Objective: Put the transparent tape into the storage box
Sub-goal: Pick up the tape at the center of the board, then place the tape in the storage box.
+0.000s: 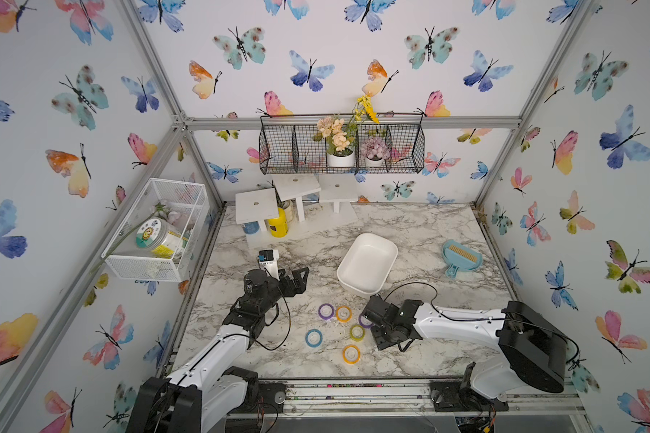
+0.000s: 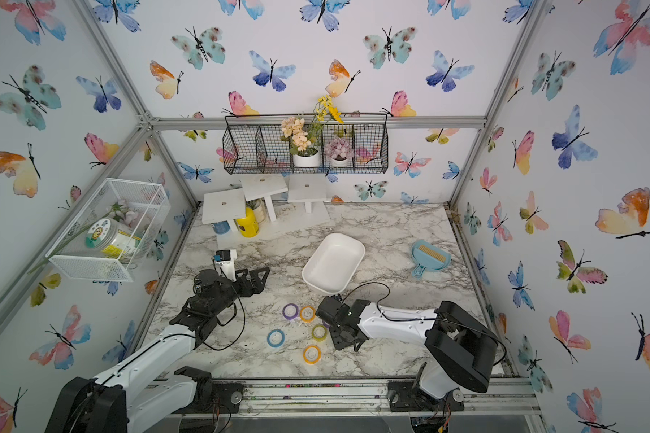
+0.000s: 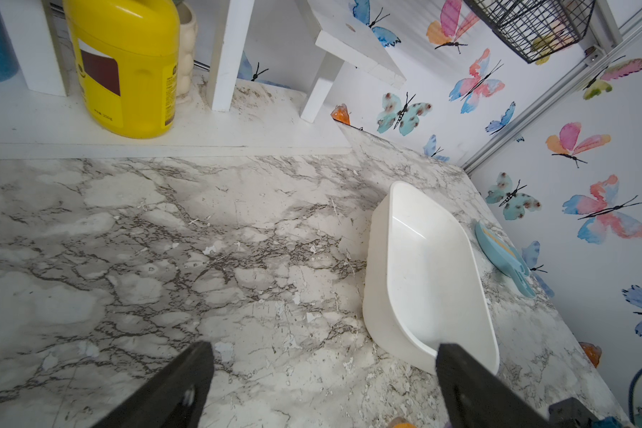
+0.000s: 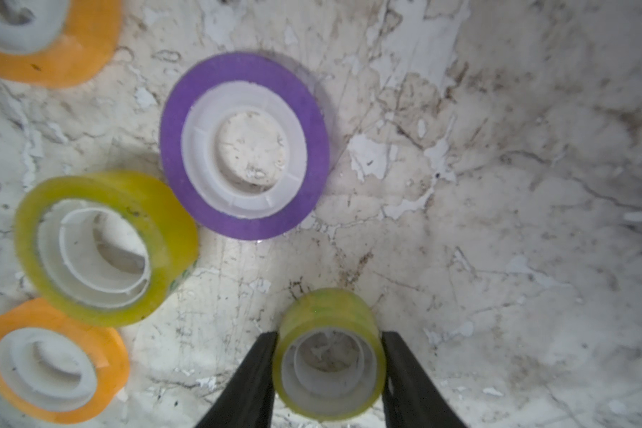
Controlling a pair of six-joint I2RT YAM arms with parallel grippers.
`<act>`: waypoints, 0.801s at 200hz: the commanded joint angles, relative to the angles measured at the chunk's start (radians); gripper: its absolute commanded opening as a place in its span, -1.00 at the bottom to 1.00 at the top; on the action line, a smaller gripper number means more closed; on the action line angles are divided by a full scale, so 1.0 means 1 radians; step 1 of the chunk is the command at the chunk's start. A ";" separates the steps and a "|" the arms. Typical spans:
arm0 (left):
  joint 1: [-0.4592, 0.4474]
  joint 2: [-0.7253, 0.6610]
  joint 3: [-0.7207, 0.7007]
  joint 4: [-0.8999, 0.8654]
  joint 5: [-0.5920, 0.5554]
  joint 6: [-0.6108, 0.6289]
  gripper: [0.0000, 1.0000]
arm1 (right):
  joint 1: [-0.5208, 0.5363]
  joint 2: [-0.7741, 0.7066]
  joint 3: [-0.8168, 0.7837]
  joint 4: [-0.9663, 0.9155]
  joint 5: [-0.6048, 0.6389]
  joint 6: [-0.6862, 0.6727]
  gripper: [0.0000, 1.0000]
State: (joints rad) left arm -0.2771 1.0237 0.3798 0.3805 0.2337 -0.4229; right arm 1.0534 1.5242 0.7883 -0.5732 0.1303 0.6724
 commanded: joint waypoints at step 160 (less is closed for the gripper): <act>-0.004 0.015 0.017 -0.005 -0.026 0.005 0.97 | -0.352 0.147 0.566 -0.091 0.016 -0.358 -0.16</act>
State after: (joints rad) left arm -0.2771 1.0389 0.3798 0.3805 0.2337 -0.4232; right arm 0.7551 1.5665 1.2694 -0.6918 0.1795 0.4126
